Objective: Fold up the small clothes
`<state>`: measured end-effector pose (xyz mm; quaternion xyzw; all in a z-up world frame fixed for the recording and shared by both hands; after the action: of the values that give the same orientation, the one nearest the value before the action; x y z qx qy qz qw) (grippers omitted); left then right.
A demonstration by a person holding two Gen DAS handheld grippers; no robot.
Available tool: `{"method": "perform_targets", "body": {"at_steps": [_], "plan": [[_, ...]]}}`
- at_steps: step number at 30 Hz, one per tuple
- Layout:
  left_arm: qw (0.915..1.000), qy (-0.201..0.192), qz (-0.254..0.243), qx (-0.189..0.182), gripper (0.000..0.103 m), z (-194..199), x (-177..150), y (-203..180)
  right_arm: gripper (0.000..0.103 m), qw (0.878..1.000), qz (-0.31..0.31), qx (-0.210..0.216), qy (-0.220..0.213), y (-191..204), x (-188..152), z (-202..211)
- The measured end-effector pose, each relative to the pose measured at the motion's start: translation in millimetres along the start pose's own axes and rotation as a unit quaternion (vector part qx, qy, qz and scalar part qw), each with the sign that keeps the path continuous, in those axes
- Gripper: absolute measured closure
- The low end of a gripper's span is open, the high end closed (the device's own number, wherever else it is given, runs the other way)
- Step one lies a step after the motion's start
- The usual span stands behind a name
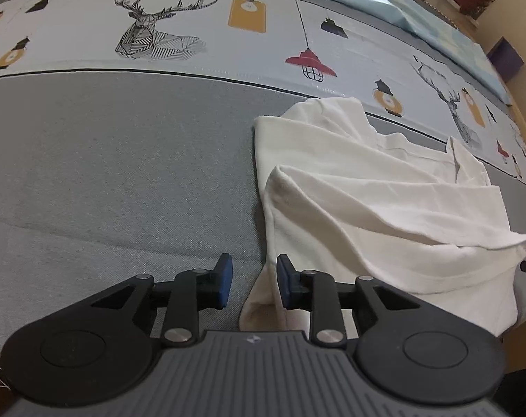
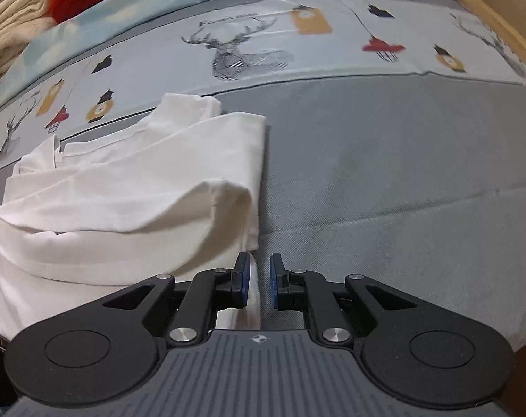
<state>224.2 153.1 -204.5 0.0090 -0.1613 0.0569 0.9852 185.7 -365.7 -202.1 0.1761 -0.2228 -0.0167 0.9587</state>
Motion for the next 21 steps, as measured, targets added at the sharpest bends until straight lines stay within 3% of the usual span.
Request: {"method": "perform_targets", "body": {"at_steps": [5,15,21], "plan": [[0.9998,-0.008,0.018,-0.009,0.072,-3.6,12.1,-5.2,0.091,1.0,-0.001,-0.006,0.0,2.7,5.0,-14.7],[0.9994,0.009,0.033,0.006,0.072,-25.4,32.0,-24.1,0.087,0.999,-0.015,-0.025,-0.025,15.6,38.1,-40.6],[0.9992,0.012,0.038,0.004,0.072,-35.3,42.9,-31.5,0.086,0.999,-0.032,-0.015,-0.038,13.7,50.4,-46.7]]}}
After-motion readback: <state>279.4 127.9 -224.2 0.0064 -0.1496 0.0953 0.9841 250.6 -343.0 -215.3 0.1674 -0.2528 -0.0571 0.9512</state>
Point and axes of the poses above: each gripper's, at about its wrist camera, not at the fingertips, and z roughly against the way its jaws point, y to its left, x to its top, the point moved 8 cm from there along -z, roughly the way its jaws point, and after that the axes turned 11 degrees about x, right-handed, at the moved point
